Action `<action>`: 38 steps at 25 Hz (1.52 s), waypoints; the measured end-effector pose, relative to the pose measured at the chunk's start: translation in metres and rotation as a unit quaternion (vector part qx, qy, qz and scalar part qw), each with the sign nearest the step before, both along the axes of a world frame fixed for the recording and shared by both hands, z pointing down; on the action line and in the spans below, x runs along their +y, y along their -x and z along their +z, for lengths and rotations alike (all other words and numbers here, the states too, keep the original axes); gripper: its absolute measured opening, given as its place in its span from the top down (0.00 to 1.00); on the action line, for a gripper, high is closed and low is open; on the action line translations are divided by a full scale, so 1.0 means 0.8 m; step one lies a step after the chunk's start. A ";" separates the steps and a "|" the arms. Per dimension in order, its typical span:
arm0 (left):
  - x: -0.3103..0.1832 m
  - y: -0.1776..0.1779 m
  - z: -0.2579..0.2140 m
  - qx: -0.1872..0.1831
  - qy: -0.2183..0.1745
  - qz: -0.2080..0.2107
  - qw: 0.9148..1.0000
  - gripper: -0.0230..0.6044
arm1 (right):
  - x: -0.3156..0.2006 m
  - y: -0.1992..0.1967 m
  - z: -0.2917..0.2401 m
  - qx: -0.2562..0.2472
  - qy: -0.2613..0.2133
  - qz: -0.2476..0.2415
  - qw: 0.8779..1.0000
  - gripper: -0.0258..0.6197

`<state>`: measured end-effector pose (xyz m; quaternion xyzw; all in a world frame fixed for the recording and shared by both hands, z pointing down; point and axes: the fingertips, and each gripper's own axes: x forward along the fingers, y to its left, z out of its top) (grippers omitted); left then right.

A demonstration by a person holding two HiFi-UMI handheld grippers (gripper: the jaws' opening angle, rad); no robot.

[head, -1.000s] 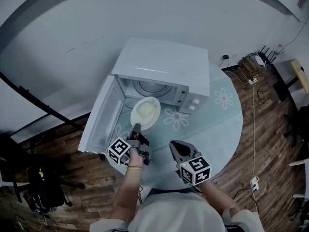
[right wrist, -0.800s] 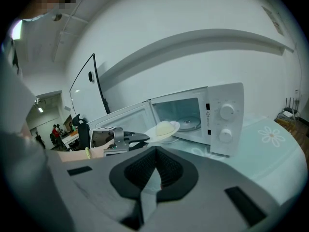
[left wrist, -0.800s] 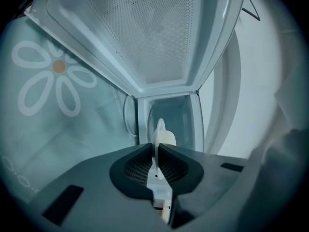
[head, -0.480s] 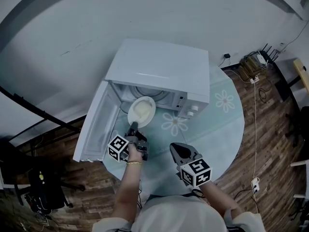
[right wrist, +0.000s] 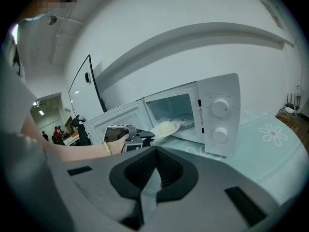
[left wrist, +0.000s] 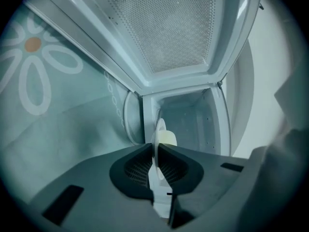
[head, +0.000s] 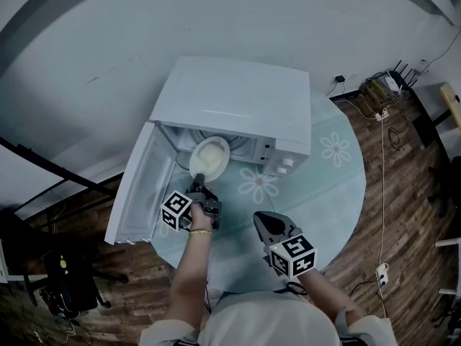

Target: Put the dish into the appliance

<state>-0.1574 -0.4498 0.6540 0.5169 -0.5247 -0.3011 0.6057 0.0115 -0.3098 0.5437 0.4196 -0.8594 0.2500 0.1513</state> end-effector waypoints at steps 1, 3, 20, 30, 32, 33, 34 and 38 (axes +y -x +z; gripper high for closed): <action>-0.002 -0.001 0.002 0.001 0.002 -0.001 1.000 0.90 | -0.001 -0.001 0.001 -0.001 0.000 0.000 1.000 0.95; -0.008 -0.003 0.005 0.002 0.006 -0.002 1.000 0.90 | -0.004 -0.002 0.002 -0.002 0.000 0.001 1.000 0.95; -0.075 -0.024 0.007 -0.021 0.008 0.006 1.000 0.90 | -0.024 -0.015 0.004 -0.009 0.000 0.009 1.000 0.95; -0.106 -0.035 0.009 -0.033 0.011 0.009 0.999 0.90 | -0.029 -0.023 0.007 -0.013 0.003 0.016 1.000 0.95; -0.110 -0.037 0.009 -0.036 0.013 0.010 0.999 0.90 | -0.031 -0.023 0.007 -0.015 0.003 0.018 1.000 0.95; -0.111 -0.038 0.008 -0.036 0.013 0.010 0.999 0.90 | -0.032 -0.024 0.007 -0.015 0.003 0.019 1.000 0.95; -0.113 -0.039 0.008 -0.035 0.014 0.010 0.999 0.90 | -0.032 -0.024 0.006 -0.016 0.003 0.019 1.000 0.95; -0.116 -0.040 0.010 -0.038 0.017 0.010 0.999 0.90 | -0.033 -0.024 0.005 -0.016 0.001 0.020 1.000 0.95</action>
